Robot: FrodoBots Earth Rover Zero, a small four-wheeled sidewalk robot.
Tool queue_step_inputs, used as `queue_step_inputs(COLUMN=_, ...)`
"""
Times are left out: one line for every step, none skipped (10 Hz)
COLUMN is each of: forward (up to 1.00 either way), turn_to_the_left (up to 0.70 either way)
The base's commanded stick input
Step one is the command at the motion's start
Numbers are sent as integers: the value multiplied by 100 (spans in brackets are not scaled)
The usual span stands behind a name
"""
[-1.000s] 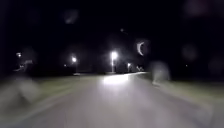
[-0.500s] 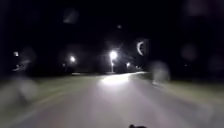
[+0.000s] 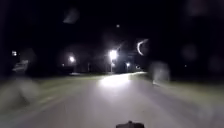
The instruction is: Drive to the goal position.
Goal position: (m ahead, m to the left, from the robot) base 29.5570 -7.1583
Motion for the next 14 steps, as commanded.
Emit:
queue_step_inputs(forward=100, turn_to_the_left=4)
queue_step_inputs(forward=100, turn_to_the_left=4)
queue_step_inputs(forward=100, turn_to_the_left=4)
queue_step_inputs(forward=100, turn_to_the_left=3)
queue_step_inputs(forward=100, turn_to_the_left=3)
queue_step_inputs(forward=100, turn_to_the_left=3)
queue_step_inputs(forward=100, turn_to_the_left=3)
queue_step_inputs(forward=100, turn_to_the_left=3)
queue_step_inputs(forward=100, turn_to_the_left=3)
queue_step_inputs(forward=100, turn_to_the_left=2)
queue_step_inputs(forward=100, turn_to_the_left=0)
queue_step_inputs(forward=100, turn_to_the_left=0)
queue_step_inputs(forward=100, turn_to_the_left=0)
queue_step_inputs(forward=100, turn_to_the_left=0)
